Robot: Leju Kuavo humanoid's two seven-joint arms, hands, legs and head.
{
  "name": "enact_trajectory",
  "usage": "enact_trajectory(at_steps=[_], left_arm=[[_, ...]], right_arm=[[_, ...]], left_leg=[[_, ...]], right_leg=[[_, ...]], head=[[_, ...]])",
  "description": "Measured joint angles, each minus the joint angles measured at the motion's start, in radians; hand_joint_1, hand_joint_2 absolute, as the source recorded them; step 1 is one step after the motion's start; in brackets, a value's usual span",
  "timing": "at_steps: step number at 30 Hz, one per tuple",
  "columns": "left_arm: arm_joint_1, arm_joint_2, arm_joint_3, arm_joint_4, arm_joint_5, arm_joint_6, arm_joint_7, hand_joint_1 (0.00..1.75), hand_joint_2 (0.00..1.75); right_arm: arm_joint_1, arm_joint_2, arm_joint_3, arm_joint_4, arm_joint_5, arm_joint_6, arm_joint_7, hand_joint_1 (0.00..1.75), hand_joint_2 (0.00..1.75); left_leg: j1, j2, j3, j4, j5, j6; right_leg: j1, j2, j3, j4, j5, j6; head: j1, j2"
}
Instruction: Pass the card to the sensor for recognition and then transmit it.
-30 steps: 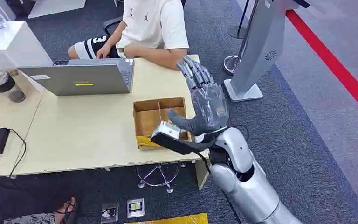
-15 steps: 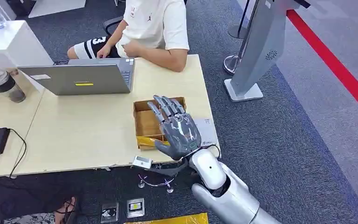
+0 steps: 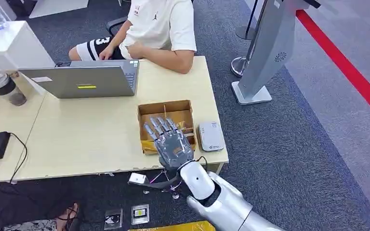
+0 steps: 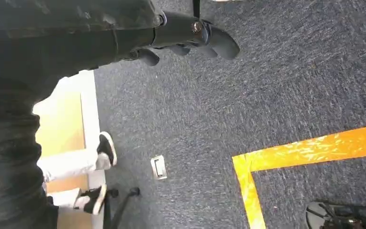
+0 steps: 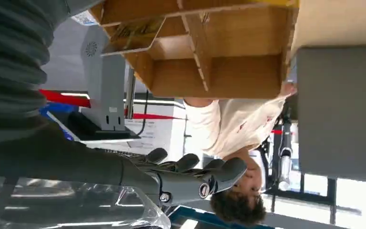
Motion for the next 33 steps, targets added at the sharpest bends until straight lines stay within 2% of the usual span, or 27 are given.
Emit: enact_trajectory(at_steps=[14, 23, 33], left_arm=[[0.0, -0.001, 0.001, 0.0, -0.003, -0.002, 0.0, 0.0, 1.75], [0.001, 0.0, 0.0, 0.0, -0.021, -0.024, -0.011, 0.0, 1.75], [0.001, 0.0, 0.001, 0.0, -0.017, -0.016, -0.005, 0.0, 1.75]], right_arm=[[-0.001, 0.003, 0.001, 0.044, 0.01, -0.005, 0.008, 0.0, 1.75], [-0.004, -0.006, -0.024, 0.067, 0.01, -0.004, 0.044, 0.0, 1.75], [-0.022, -0.01, -0.065, 0.09, -0.001, 0.006, 0.056, 0.16, 1.75]], left_leg=[[0.0, 0.0, 0.0, 0.0, 0.0, 0.0], [0.0, 0.0, 0.0, 0.0, 0.0, 0.0], [0.0, 0.0, 0.0, 0.0, 0.0, 0.0]], right_leg=[[0.0, 0.001, 0.0, 0.0, 0.0, 0.0], [0.0, 0.001, 0.0, 0.0, 0.0, 0.0], [0.0, 0.001, 0.0, 0.0, 0.0, 0.0]], head=[[0.0, 0.0], [0.0, 0.0], [0.0, 0.0]])
